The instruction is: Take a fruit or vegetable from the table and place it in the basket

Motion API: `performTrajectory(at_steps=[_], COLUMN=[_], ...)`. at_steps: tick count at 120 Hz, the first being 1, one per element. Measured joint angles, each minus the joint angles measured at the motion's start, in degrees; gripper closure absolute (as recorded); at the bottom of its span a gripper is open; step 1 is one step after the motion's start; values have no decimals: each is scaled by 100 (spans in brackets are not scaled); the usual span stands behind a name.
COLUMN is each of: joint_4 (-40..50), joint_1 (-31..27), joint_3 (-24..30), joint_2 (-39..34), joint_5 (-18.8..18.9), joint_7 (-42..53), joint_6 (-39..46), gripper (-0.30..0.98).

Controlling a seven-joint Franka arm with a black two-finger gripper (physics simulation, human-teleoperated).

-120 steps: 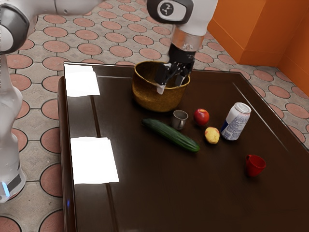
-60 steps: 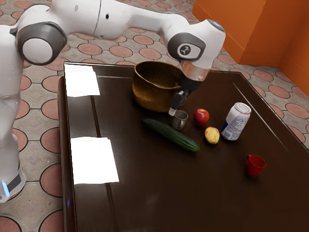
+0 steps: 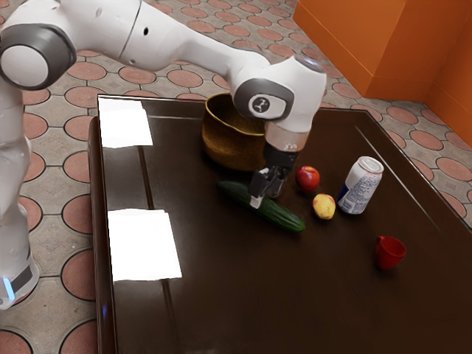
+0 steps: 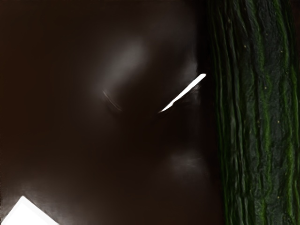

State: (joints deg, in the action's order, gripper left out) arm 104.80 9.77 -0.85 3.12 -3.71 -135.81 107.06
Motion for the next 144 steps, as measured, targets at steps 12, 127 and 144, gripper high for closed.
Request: performTrajectory(at_steps=[12,127,144], joint_4=[115,-341,-343], joint_1=[-123,-257,-256], joint_3=[-9,-182,-181], joint_2=[32,770,867], joint_5=[-51,-83,-85], joint_7=[189,1439,1552], joint_6=[180,548,598], gripper=[0,0,0])
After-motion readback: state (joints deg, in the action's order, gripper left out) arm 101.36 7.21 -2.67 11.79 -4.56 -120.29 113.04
